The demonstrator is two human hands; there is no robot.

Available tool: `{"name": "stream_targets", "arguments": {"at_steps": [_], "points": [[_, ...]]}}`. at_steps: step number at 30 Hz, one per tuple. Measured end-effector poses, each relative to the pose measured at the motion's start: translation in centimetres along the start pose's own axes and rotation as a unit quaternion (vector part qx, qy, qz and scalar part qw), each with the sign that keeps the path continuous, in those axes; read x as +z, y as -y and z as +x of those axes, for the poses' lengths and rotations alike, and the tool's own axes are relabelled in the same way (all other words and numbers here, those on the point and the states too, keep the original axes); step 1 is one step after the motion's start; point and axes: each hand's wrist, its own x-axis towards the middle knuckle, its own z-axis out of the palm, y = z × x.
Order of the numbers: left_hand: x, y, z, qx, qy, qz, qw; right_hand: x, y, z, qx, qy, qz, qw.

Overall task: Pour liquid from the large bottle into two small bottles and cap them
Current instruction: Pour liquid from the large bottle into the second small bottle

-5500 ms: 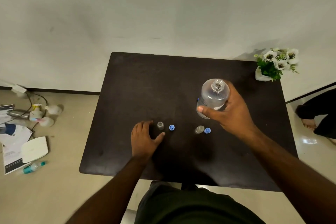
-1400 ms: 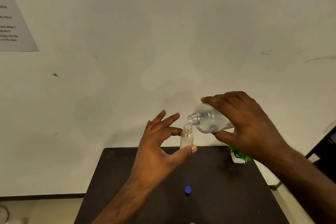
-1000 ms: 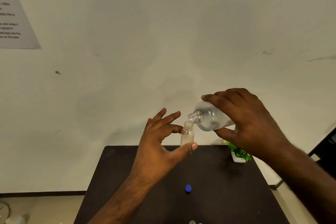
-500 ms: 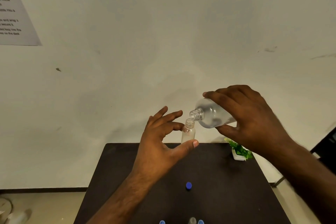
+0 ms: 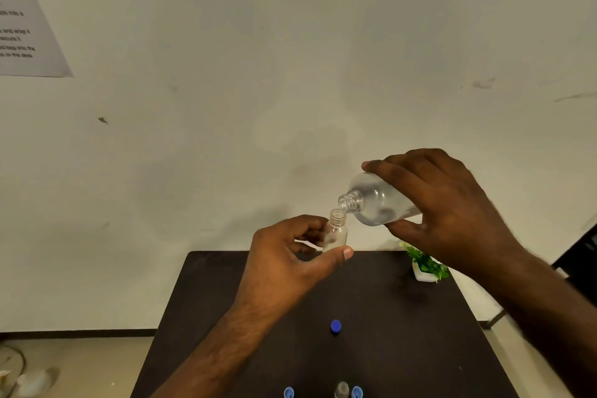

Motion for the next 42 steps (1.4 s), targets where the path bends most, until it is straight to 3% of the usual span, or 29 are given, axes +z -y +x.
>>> {"name": "stream_targets", "arguments": {"at_steps": [42], "points": [[-0.12,-0.29,0.11,0.016,0.012,-0.018,1.0,-0.31,-0.15,0.04,-0.005,0.01,-0.014,1.0]]}}
